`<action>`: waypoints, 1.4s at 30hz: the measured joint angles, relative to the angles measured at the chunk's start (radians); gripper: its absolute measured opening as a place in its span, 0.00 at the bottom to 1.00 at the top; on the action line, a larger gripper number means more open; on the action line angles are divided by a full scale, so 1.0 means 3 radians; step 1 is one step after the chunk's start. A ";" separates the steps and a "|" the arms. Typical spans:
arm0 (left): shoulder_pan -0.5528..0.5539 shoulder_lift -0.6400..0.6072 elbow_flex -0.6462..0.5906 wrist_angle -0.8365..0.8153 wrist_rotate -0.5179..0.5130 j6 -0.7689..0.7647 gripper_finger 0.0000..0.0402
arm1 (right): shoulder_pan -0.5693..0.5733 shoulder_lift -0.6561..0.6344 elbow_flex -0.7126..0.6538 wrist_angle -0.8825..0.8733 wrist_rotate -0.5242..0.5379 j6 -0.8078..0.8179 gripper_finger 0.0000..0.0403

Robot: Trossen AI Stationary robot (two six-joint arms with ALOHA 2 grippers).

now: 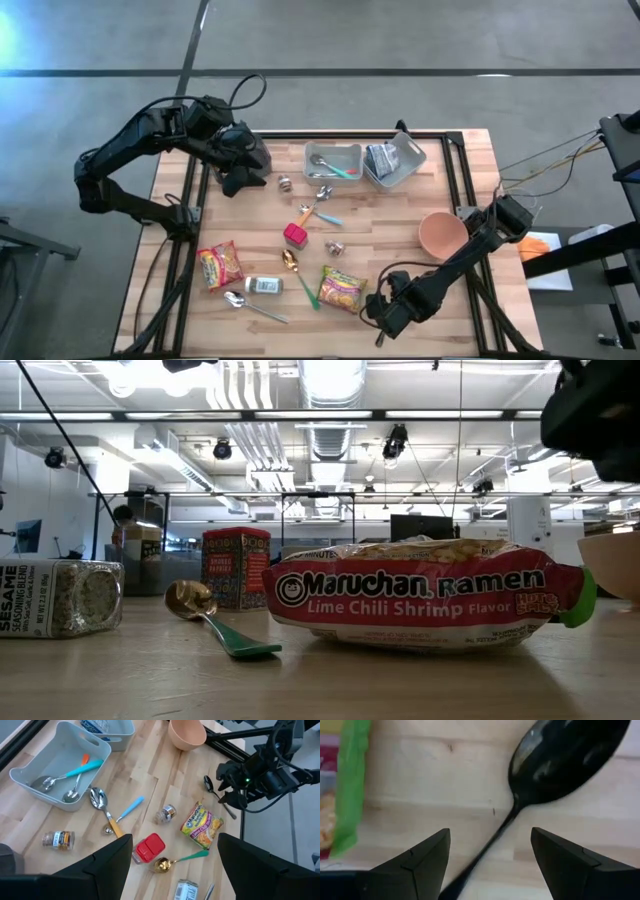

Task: Pick & Place Food Item
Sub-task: Put the black spoon into the left gray bin

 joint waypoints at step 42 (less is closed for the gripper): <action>0.0000 0.0000 0.0001 -0.0011 0.0070 -0.0123 0.74 | -0.0174 -0.0192 0.0189 -0.0881 0.0472 -0.0875 0.03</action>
